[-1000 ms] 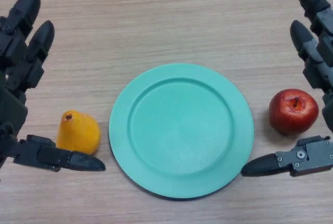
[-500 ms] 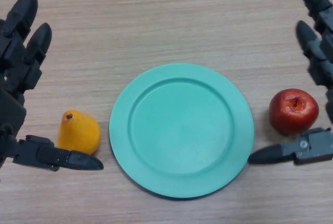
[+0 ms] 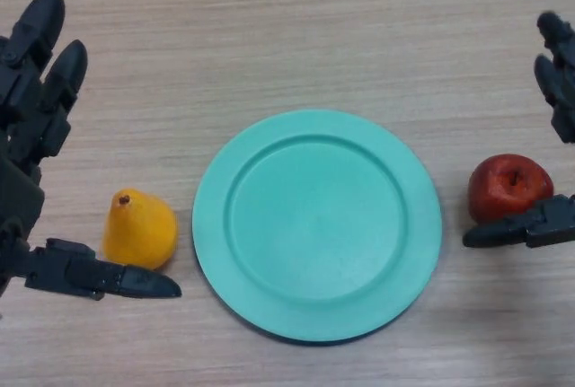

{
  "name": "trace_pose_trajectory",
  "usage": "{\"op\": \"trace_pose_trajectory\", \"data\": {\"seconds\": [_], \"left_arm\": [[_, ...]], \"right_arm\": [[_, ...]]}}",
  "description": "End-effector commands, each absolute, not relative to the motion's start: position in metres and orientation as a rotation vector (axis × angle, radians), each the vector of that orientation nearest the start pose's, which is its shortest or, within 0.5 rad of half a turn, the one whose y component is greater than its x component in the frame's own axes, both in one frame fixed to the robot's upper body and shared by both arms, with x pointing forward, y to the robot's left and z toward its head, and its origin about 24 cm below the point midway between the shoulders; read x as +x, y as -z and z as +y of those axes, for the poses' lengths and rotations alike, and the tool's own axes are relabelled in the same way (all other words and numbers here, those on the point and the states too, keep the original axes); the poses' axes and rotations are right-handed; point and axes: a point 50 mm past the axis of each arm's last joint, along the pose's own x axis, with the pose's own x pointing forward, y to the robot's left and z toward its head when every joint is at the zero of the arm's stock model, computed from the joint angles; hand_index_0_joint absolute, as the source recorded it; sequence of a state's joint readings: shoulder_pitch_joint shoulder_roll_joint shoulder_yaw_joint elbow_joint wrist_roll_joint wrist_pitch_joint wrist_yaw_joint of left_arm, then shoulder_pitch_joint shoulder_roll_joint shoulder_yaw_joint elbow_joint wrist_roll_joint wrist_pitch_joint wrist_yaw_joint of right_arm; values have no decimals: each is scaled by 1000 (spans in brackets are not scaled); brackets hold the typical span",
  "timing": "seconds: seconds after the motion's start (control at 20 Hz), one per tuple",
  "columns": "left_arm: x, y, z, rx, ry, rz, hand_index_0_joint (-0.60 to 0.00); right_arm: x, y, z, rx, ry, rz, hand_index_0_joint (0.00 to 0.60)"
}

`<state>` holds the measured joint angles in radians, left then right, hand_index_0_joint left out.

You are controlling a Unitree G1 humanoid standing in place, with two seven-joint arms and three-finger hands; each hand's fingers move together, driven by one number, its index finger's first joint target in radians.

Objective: Pick up the red apple and place it on the plate

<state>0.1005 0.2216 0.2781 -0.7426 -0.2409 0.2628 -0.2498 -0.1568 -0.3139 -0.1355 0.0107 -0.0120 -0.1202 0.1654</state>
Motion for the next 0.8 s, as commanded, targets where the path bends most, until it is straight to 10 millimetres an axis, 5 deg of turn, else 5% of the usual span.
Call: {"op": "trace_pose_trajectory", "data": {"seconds": [0.05, 0.25, 0.5, 0.65, 0.8], "left_arm": [[181, -206, 209, 242, 85, -622, 0], [176, -208, 212, 246, 60, -641, 0], [171, -208, 216, 250, 28, -653, 0], [168, -208, 222, 248, 11, -658, 0], [167, -206, 225, 248, -3, -668, 0]], "right_arm": [[285, -141, -238, -440, -12, -464, 0], [301, -116, -246, -402, -30, -360, 0], [307, -96, -249, -520, 44, -256, 597], [305, -106, -247, -570, 78, -285, 600], [296, -129, -220, -390, 13, -318, 600]]}}
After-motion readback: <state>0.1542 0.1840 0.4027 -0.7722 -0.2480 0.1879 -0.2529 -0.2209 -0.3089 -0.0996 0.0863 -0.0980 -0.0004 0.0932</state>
